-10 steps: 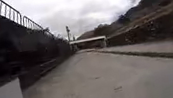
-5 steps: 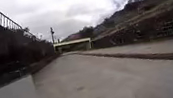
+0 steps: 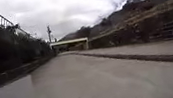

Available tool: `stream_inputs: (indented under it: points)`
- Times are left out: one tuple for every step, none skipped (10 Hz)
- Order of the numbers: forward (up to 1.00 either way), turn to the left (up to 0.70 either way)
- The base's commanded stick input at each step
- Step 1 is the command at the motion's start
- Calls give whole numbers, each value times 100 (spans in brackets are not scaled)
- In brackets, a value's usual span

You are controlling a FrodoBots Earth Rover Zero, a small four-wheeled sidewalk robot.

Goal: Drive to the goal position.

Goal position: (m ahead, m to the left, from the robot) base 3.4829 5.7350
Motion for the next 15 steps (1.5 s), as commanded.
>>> stream_inputs:
  points:
    - [70,0]
    - [70,0]
    - [70,0]
    - [70,27]
    - [70,27]
    - [70,27]
    - [70,27]
    - [70,27]
    - [70,27]
    - [70,27]
    - [70,27]
    - [70,27]
    - [70,27]
    - [70,27]
    - [70,27]
